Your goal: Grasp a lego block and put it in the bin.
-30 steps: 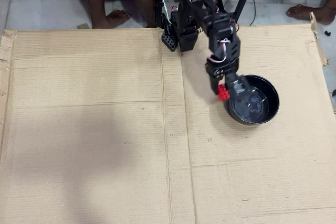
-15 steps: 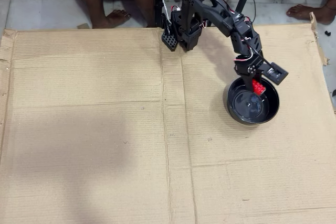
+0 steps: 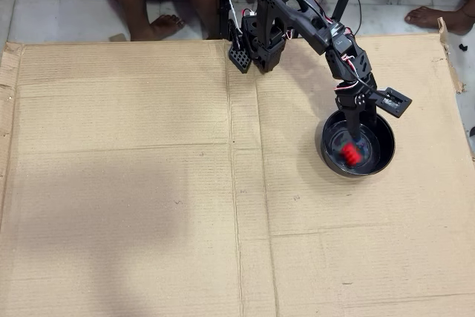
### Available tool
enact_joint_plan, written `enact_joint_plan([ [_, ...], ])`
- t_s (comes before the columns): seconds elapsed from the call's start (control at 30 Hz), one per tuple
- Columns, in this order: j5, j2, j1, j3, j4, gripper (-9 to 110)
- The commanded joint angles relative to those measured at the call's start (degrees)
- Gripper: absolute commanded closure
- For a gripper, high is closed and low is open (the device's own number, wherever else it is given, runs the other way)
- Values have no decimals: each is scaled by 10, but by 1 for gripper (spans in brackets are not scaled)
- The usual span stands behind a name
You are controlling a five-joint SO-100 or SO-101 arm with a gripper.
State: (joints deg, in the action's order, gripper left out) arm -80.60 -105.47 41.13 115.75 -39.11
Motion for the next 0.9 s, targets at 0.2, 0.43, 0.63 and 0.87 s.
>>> enact_joint_plan([
  [0.2, 6, -79, -73, 11, 6, 66],
  [0.43, 72, -206, -207, 108, 14, 67],
  [0.63, 167, -345, -343, 237, 15, 67],
  [0.87, 246, -539, -408, 412, 15, 67],
])
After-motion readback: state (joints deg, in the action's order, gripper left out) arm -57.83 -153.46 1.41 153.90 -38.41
